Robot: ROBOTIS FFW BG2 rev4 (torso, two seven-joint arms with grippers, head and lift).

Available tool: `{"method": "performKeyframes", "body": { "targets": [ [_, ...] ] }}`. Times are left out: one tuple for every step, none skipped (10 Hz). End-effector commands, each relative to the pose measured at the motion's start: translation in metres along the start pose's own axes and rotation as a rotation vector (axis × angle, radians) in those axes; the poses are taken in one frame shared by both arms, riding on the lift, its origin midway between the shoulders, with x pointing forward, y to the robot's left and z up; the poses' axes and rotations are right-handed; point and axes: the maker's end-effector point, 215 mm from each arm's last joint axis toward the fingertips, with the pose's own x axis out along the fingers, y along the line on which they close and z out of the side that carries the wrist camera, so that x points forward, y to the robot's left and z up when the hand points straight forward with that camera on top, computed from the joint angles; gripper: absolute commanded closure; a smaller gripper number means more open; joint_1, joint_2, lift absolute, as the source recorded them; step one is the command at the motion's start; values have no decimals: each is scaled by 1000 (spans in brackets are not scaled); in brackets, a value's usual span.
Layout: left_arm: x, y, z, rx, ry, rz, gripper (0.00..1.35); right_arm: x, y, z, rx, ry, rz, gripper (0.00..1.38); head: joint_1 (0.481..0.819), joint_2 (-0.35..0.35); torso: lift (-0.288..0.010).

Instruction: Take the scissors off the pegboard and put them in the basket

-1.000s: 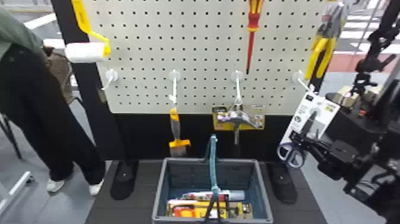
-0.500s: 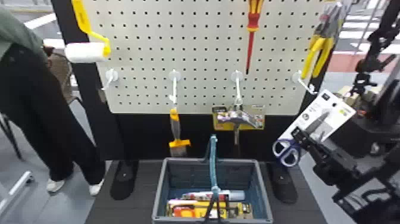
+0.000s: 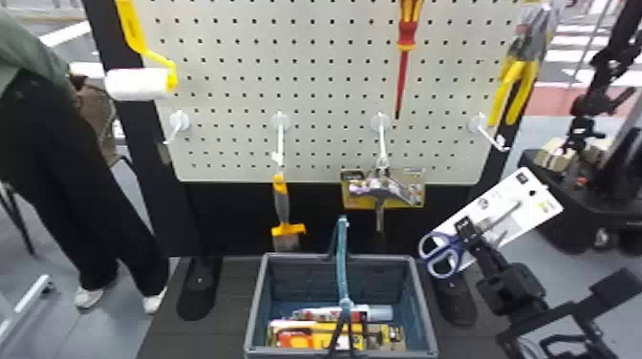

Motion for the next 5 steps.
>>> {"method": "performKeyframes", "body": {
  "targets": [
    [-1,0,-1,0,0,-2,163,1,8,-13,48,-11,-2,1204,549,0,-100],
    [-1,0,-1,-2,-2,-2,163,3,13,-19,62,-9,-3,1204,549,0,-100],
    [0,-1,-1,-2,-5,-6,163,4,13,-28,85,-6,-13,1204,549,0,-100],
    [0,-1,-2,-1,-2,-7,163,3,11,-40,115,2,-20,1204,549,0,-100],
    [1,-2,-2,-4,-4,-7,163,4,11,-57,170,13,-25,1204,549,0,-100]
  ]
}}
